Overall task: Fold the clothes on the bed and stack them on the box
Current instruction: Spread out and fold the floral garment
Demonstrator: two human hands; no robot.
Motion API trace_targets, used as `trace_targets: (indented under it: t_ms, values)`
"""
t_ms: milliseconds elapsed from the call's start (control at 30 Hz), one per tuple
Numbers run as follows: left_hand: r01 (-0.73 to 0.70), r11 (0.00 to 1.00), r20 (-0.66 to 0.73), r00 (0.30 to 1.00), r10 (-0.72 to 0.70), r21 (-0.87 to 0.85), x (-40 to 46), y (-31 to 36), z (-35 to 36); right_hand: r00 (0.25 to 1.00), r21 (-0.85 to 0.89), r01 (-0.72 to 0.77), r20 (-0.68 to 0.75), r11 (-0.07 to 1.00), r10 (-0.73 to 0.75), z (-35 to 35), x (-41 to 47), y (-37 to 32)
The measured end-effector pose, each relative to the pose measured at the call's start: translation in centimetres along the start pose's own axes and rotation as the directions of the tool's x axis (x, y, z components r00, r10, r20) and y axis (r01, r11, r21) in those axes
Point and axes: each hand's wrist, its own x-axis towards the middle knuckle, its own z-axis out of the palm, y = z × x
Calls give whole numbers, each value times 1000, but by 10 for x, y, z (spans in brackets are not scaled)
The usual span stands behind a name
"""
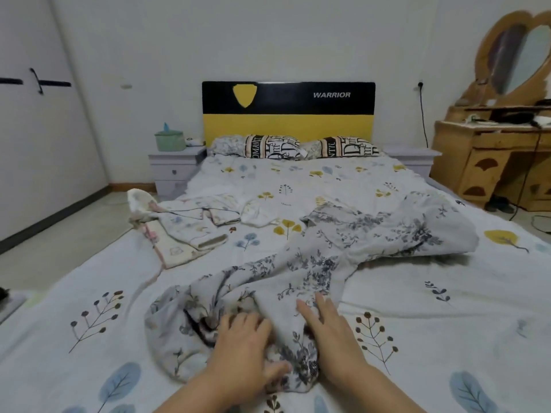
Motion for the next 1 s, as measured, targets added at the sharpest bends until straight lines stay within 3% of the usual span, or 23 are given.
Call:
trace_targets:
  t_ms: [67, 133, 200, 300, 433, 567, 633, 700, 767, 833, 900, 1000]
  values:
    - [46, 998, 208, 977, -38, -36, -4, 12, 11, 999, 38, 38, 0, 999, -38, 2, 6, -2]
    - [114, 992, 256, 962, -97, -50, -5, 17, 20, 999, 35, 41, -35, 999, -39, -2, 10, -11]
    - [209, 971, 162, 969, -189, -119, -4, 19, 22, 995, 37, -6, -97, 999, 9, -11, 14, -23]
    - [263, 906, -109, 943, -314, -332, -2, 10, 7, 973, 64, -53, -222, 997, 66, -26, 21, -36]
    - [247, 813, -189, 899, -395, -527, 0, -28, -38, 974, 62, 10, -225, 998, 4, -44, 27, -39]
    - [198, 820, -294, 867, -403, -538, 6, -62, -80, 989, -29, 118, -81, 993, -120, -55, 34, -41]
    - [231, 847, -348, 836, -425, -480, 7, -74, -101, 978, -88, 127, -155, 988, -139, -58, 37, -43]
    - [258, 916, -439, 816, -377, -307, 4, -85, -118, 966, -32, 100, -237, 994, -105, -67, 40, -51]
    - [280, 945, -580, 747, -326, -170, 1, -95, -132, 959, 94, 77, -280, 993, -48, -80, 41, -64]
    - [340, 907, -653, 633, -417, -249, 1, -104, -142, 941, 219, 79, -338, 972, 0, -89, 41, -80]
    - [446, 785, -539, 570, -620, -430, 4, -111, -144, 928, 308, 102, -372, 946, 21, -90, 39, -93]
    - [623, 546, -14, 652, -758, -560, 4, -118, -129, 938, 336, 99, -347, 937, 25, -82, 36, -103]
